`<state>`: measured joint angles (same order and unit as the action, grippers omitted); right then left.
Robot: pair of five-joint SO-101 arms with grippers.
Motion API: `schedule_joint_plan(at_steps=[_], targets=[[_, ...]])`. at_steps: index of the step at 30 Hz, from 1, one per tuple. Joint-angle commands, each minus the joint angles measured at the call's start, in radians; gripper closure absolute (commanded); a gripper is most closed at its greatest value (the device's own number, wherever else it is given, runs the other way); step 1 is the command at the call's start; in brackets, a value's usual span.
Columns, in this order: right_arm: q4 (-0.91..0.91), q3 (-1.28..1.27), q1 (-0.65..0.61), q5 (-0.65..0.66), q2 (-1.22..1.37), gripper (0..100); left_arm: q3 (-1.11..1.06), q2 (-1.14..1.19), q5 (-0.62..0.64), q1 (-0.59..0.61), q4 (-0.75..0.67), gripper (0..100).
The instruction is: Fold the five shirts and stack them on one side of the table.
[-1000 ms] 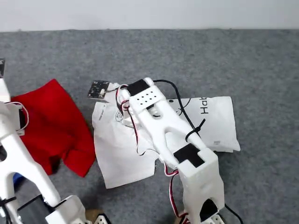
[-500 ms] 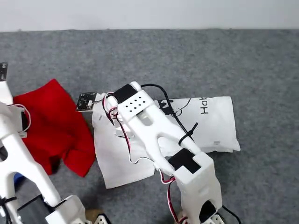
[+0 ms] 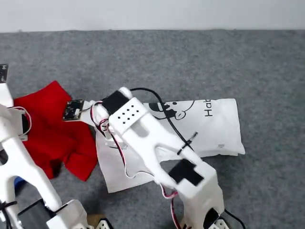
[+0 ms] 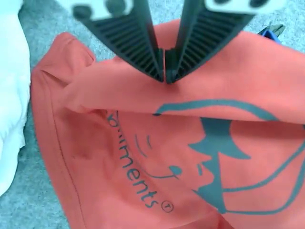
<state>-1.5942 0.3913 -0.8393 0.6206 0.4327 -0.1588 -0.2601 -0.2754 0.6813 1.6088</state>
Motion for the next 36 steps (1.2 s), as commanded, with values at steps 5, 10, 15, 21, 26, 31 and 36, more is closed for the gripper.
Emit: schedule_joint_plan(at_steps=[5,10,15,21,26,31,36], targets=[[0.236,0.041,0.174,0.077,0.165,94.7,0.002,-0.048,0.005,-0.008,-0.018,98],[0.283,0.161,0.282,0.075,0.237,94.7,0.002,-0.048,0.005,-0.008,-0.018,98],[0.076,0.348,0.251,0.071,0.237,94.7,0.002,-0.048,0.005,-0.008,-0.02,98],[-0.116,0.531,0.157,-0.008,0.243,94.7,0.002,-0.043,0.005,-0.008,-0.02,98],[-0.14,0.537,0.101,-0.005,0.289,94.7,0.002,-0.043,0.005,-0.008,-0.02,98],[-0.028,0.542,0.16,0.02,0.438,94.7,0.002,-0.048,0.005,-0.008,-0.02,98],[0.047,0.623,0.269,0.103,0.489,94.7,0.002,-0.048,0.005,-0.008,-0.018,98]])
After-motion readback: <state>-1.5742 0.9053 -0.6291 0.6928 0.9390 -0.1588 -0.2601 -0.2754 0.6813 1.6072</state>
